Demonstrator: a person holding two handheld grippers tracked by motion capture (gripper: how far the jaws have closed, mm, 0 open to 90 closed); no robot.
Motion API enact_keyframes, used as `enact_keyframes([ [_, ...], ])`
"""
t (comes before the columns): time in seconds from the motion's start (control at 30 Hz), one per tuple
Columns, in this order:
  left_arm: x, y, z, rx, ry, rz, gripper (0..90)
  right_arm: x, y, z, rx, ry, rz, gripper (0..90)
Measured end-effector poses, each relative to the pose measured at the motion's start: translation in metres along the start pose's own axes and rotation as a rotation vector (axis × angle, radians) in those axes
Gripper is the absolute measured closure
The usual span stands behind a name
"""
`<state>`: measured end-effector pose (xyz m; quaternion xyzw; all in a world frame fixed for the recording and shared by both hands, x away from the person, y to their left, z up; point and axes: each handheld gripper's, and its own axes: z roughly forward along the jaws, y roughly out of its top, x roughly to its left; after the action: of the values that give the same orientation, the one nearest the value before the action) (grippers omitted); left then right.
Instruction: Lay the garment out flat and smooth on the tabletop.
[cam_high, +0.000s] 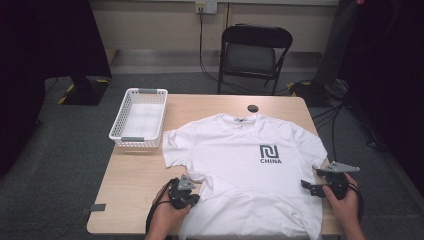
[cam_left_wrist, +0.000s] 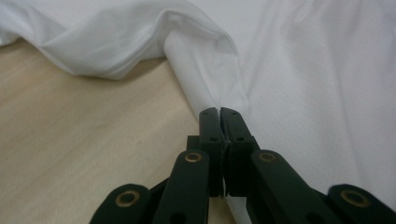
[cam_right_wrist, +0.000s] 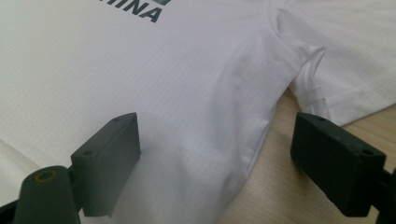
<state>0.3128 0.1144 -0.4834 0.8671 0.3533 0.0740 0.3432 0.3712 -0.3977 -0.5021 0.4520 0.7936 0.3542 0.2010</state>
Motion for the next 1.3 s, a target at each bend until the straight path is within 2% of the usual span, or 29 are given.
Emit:
enact_keyframes([
  [0.27, -0.003, -0.021, -0.016, 0.013, -0.069, -0.034, 88.8, 0.000, 0.000, 0.000, 0.000, 0.000, 0.000, 14.7],
  [0.4, -0.001, -0.026, -0.019, 0.002, -0.078, -0.054, 88.3, 0.000, 0.000, 0.000, 0.000, 0.000, 0.000, 14.7],
  [0.57, -0.001, -0.024, -0.019, 0.008, -0.079, -0.058, 86.2, 0.000, 0.000, 0.000, 0.000, 0.001, 0.000, 14.7],
  [0.6, 0.000, -0.024, -0.019, 0.004, -0.072, -0.063, 84.2, 0.000, 0.000, 0.000, 0.000, 0.001, 0.000, 14.7],
  [0.63, 0.000, -0.023, -0.019, -0.005, -0.052, -0.066, 78.6, 0.000, 0.000, 0.000, 0.000, 0.002, 0.000, 14.6],
  [0.7, 0.001, -0.020, -0.020, -0.045, -0.008, -0.068, 61.8, 0.000, 0.000, 0.000, 0.001, 0.002, 0.000, 14.6],
  [0.8, 0.002, -0.008, -0.018, -0.103, 0.071, -0.032, 51.4, 0.000, 0.000, 0.000, 0.000, 0.003, -0.002, 14.5],
  [0.9, -0.001, 0.008, -0.010, -0.134, 0.083, -0.034, 56.6, 0.000, 0.000, 0.000, 0.000, 0.003, -0.001, 14.5],
  [0.93, -0.003, 0.012, -0.006, -0.128, 0.081, -0.043, 59.0, 0.000, 0.000, 0.000, 0.000, 0.003, -0.001, 14.5],
  [1.0, -0.006, 0.017, 0.004, -0.084, 0.077, -0.077, 61.0, 0.000, 0.000, 0.000, 0.000, 0.003, -0.001, 14.5],
  [1.07, -0.010, 0.019, 0.013, -0.062, 0.102, -0.105, 60.8, 0.000, 0.000, 0.000, 0.000, 0.003, -0.002, 14.5],
  [1.1, -0.010, 0.019, 0.016, -0.047, 0.117, -0.101, 60.2, 0.000, 0.000, 0.000, 0.000, 0.004, -0.002, 14.5],
  [1.17, -0.011, 0.019, 0.019, -0.048, 0.123, -0.119, 63.9, 0.000, 0.000, 0.000, 0.000, 0.004, -0.002, 14.5],
  [1.2, -0.011, 0.019, 0.019, -0.042, 0.123, -0.115, 69.2, 0.000, 0.000, 0.000, 0.000, 0.003, -0.001, 14.5],
  [1.23, -0.010, 0.020, 0.018, -0.030, 0.130, -0.091, 78.7, 0.000, 0.000, 0.000, 0.000, 0.003, -0.001, 14.5],
  [1.27, -0.009, 0.019, 0.017, -0.020, 0.133, -0.073, 83.5, 0.000, 0.000, 0.000, 0.000, 0.003, -0.002, 14.5],
  [1.3, -0.008, 0.019, 0.016, -0.012, 0.123, -0.076, 89.5, 0.000, 0.000, 0.000, 0.000, 0.003, -0.002, 14.5],
])
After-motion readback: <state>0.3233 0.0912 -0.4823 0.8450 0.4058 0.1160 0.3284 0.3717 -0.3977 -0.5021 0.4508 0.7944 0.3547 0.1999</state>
